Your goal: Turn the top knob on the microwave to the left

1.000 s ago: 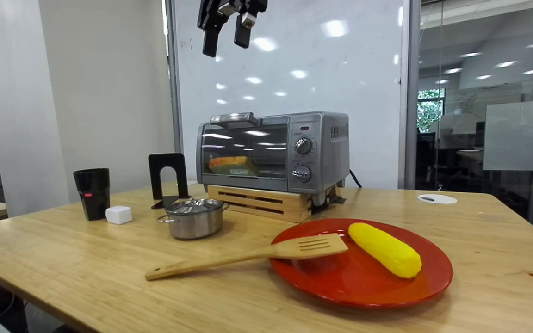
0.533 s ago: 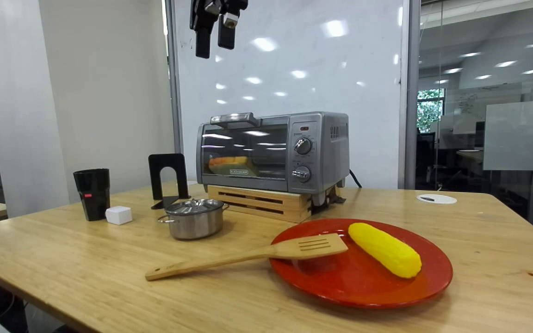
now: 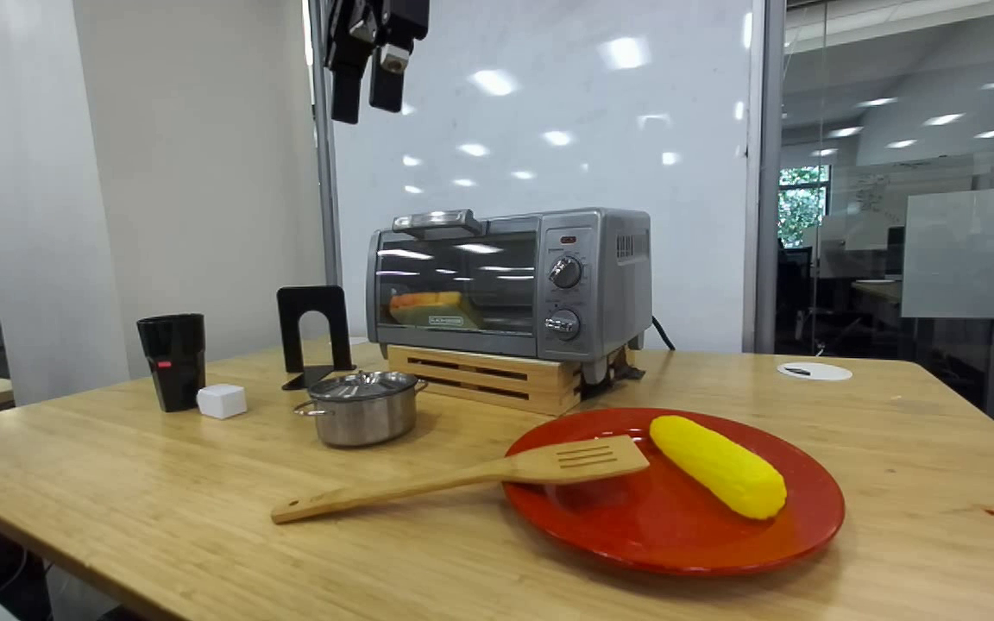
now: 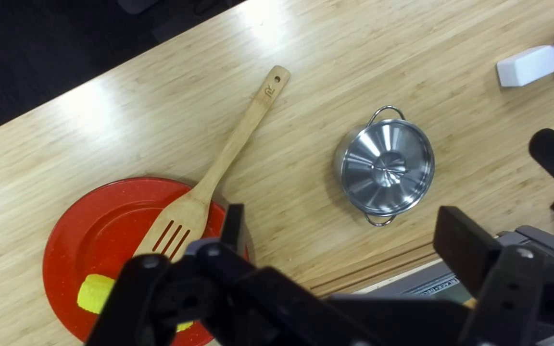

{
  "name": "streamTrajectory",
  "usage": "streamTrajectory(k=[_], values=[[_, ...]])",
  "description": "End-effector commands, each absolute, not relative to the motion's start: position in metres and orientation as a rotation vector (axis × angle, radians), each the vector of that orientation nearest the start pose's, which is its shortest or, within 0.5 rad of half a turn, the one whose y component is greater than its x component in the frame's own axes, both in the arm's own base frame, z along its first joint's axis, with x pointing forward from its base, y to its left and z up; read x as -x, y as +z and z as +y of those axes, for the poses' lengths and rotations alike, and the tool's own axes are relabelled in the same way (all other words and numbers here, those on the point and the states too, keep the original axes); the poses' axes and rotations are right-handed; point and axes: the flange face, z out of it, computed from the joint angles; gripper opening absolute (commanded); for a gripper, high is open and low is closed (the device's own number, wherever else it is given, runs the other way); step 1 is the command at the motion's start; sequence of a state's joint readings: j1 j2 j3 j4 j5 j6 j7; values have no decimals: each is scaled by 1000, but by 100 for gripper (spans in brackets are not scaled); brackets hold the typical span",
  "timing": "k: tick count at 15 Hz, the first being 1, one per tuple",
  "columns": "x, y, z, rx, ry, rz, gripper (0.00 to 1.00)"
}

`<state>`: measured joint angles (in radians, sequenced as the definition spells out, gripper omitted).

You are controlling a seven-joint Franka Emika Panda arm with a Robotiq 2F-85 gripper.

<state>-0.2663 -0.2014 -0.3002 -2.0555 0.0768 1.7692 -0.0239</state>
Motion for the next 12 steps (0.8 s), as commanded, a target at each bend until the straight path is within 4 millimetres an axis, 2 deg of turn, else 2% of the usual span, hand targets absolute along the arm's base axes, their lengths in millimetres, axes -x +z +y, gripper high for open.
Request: streamTrajectory(k=[1,4,5,12], values=[[-404,509,-255,2854,86,795,100],[-401,507,-255,2847,124,827,100],[-409,508,-261,2861,105,818,100],[-408,506,-260,2853,129,822,100]])
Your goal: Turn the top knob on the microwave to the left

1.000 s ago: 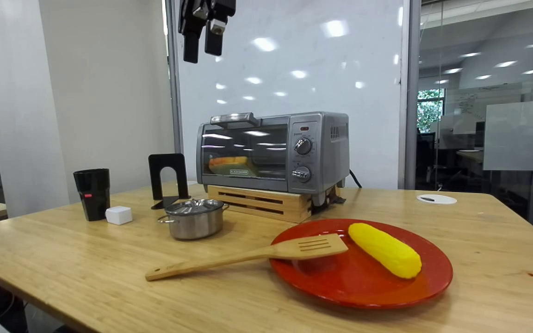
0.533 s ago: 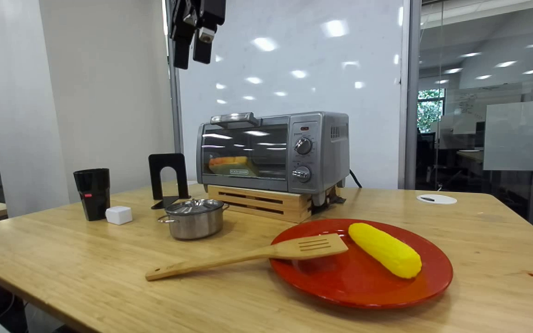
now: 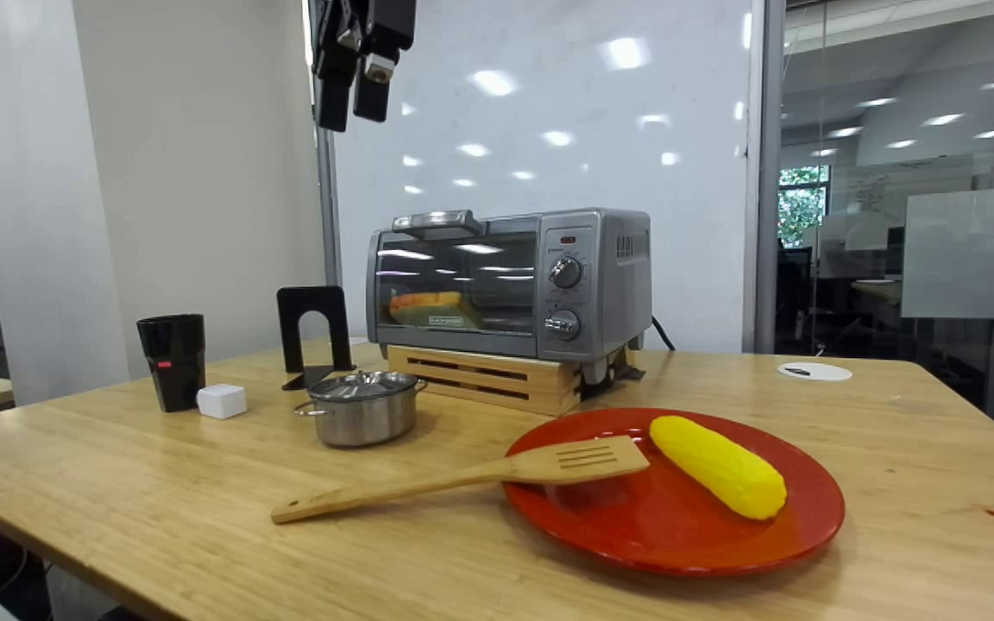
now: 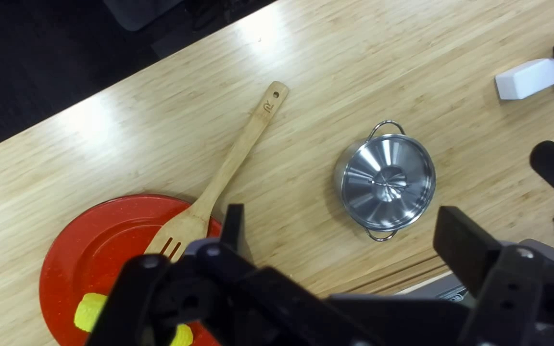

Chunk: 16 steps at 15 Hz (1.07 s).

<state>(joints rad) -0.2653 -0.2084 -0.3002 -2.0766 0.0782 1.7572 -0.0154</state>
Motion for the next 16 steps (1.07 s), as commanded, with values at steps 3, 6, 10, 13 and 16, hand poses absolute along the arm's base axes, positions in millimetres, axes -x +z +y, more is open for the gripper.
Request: streamTrajectory(k=[3,6,10,13,16], values=[[-407,505,-258,2801,124,886,100],[-407,504,-255,2705,127,990,100],[-410,505,-250,2499,93,1238,100],[-411,505,-249,2458,86,1306,100],[-409,509,-259,2674,164,1222,100]])
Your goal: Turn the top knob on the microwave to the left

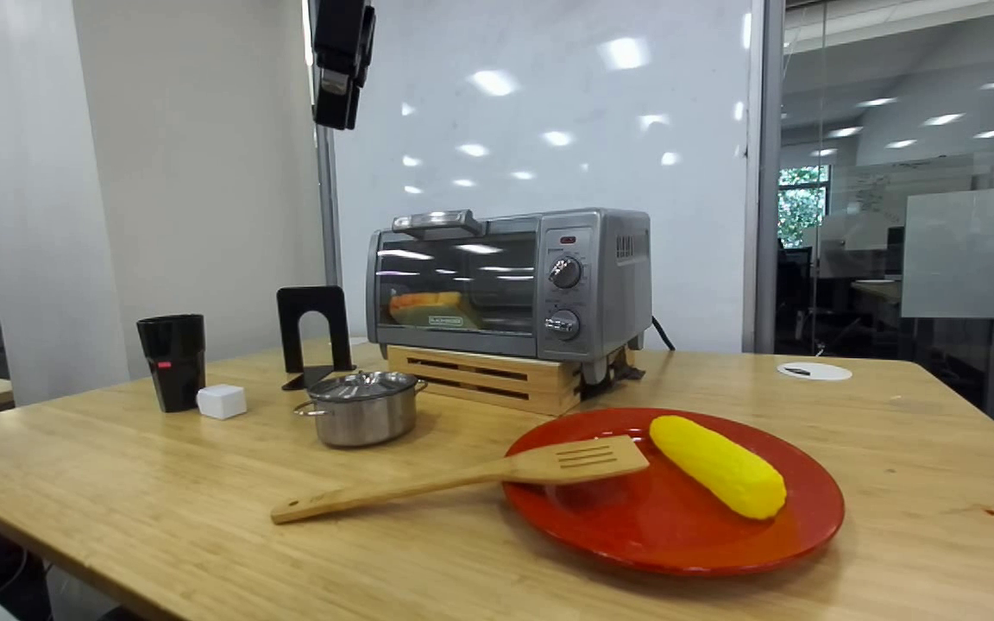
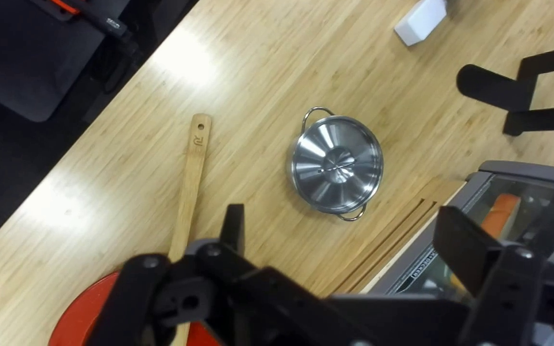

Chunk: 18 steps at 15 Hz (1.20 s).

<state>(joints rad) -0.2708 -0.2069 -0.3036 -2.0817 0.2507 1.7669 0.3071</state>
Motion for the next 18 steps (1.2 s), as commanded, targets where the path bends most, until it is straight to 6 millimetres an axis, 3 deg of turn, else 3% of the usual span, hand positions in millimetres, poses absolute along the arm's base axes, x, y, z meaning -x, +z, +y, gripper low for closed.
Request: streamTrajectory(k=[1,8,14,18], values=[[-409,509,-262,2734,175,1189,100],[-410,518,-270,3066,341,796,100],[-418,548,-277,3432,395,685,100],[-420,557,-278,3674,397,580,100]])
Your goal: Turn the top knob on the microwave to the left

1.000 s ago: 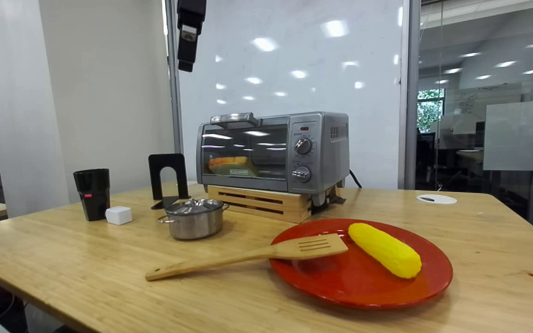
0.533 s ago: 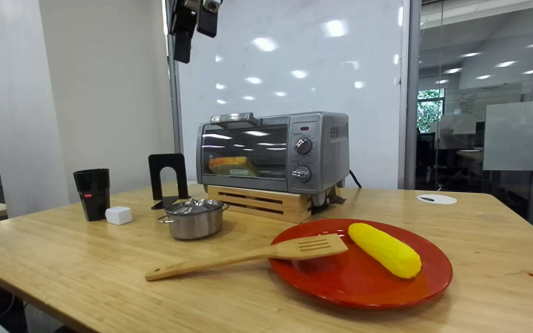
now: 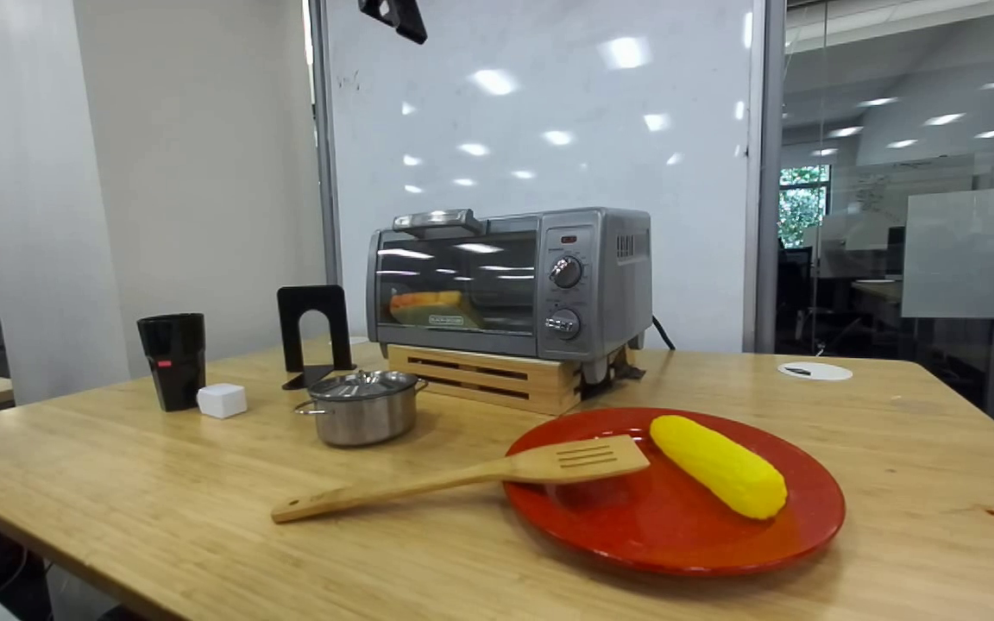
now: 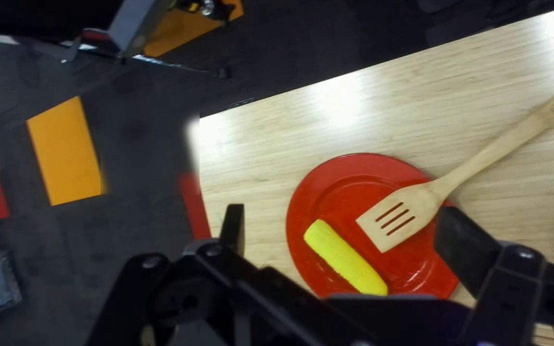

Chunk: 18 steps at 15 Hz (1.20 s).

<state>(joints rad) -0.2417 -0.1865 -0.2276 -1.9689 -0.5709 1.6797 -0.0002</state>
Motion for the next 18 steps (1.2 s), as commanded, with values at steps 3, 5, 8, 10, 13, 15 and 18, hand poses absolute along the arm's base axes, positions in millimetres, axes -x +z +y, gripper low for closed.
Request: streamTrajectory(k=[3,5,8,10,13,15,18], values=[[-415,547,-278,3540,365,702,100],[-411,542,-277,3458,388,791,100],[-407,535,-275,3351,396,909,100],[-405,531,-273,3286,405,971,100],[-402,527,-270,3197,403,1056,100],[-405,525,-269,3186,360,988,100],[-415,527,-268,3306,360,666,100]])
